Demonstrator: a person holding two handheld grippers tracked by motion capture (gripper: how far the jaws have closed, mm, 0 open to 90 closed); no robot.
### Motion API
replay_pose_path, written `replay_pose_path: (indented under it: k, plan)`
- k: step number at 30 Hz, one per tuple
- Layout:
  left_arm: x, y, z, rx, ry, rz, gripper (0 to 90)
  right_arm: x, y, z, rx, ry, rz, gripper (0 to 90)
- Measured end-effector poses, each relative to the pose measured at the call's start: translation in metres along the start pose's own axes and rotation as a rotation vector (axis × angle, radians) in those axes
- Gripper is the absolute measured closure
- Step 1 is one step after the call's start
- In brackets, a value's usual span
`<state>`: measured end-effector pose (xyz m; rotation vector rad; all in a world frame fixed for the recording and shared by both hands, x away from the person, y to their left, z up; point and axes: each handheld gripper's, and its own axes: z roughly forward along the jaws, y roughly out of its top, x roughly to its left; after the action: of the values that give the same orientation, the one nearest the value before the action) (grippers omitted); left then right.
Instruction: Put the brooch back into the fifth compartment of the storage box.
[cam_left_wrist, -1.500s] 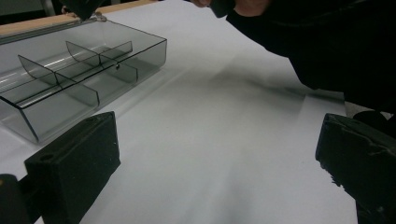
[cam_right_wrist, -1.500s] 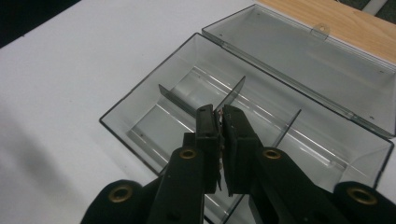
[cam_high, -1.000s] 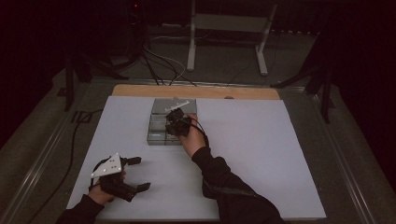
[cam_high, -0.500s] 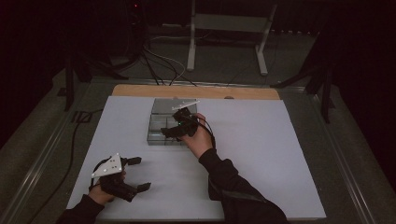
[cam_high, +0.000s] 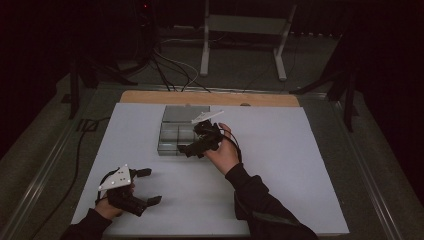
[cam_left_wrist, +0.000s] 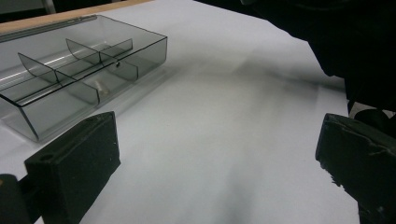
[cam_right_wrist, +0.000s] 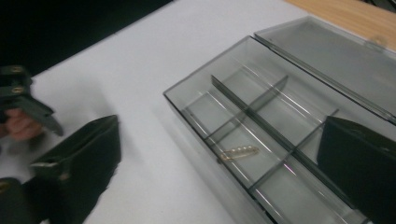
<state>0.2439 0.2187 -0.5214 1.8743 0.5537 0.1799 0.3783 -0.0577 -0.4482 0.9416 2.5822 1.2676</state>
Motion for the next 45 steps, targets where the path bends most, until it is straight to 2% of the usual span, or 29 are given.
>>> replay_pose_path:
  k: [2, 4, 11, 17, 24, 25, 30, 32, 33, 39, 45]
  plan:
    - [0.000, 0.000, 0.000, -0.001, 0.001, -0.003, 1.1, -0.002, -0.004, -0.004, -0.015, 0.005, 0.004, 0.0]
    - [0.000, 0.000, 0.000, 0.002, 0.002, -0.002, 1.1, -0.004, -0.008, -0.010, -0.040, -0.015, -0.006, 0.0]
    - [0.000, 0.000, 0.000, 0.003, 0.001, -0.001, 1.1, -0.016, -0.025, -0.035, -0.052, -0.038, -0.011, 0.0]
    - [0.000, -0.001, 0.000, 0.007, 0.002, -0.001, 1.1, -0.025, -0.048, -0.060, -0.061, -0.040, -0.006, 0.0]
    - [-0.001, -0.001, 0.000, 0.005, 0.004, -0.001, 1.1, -0.033, -0.083, -0.086, -0.073, -0.048, 0.014, 0.0]
    - [-0.001, -0.001, 0.000, 0.005, 0.004, -0.001, 1.1, -0.033, -0.083, -0.086, -0.073, -0.048, 0.014, 0.0]
    - [-0.001, -0.001, 0.000, 0.005, 0.003, -0.001, 1.1, -0.038, -0.117, -0.105, -0.065, -0.050, 0.031, 0.0]
    - [0.000, -0.001, 0.000, 0.006, 0.001, -0.001, 1.1, -0.040, -0.123, -0.108, -0.064, -0.051, 0.037, 0.0]
    - [0.000, -0.001, 0.000, 0.006, 0.002, -0.001, 1.1, -0.041, -0.134, -0.115, -0.061, -0.052, 0.049, 0.0]
    - [0.000, 0.000, 0.000, 0.006, 0.001, -0.003, 1.1, -0.044, -0.166, -0.134, -0.060, -0.071, 0.029, 0.0]
    - [-0.001, 0.000, 0.000, 0.005, 0.001, -0.003, 1.1, -0.045, -0.190, -0.148, -0.049, -0.068, 0.047, 0.0]
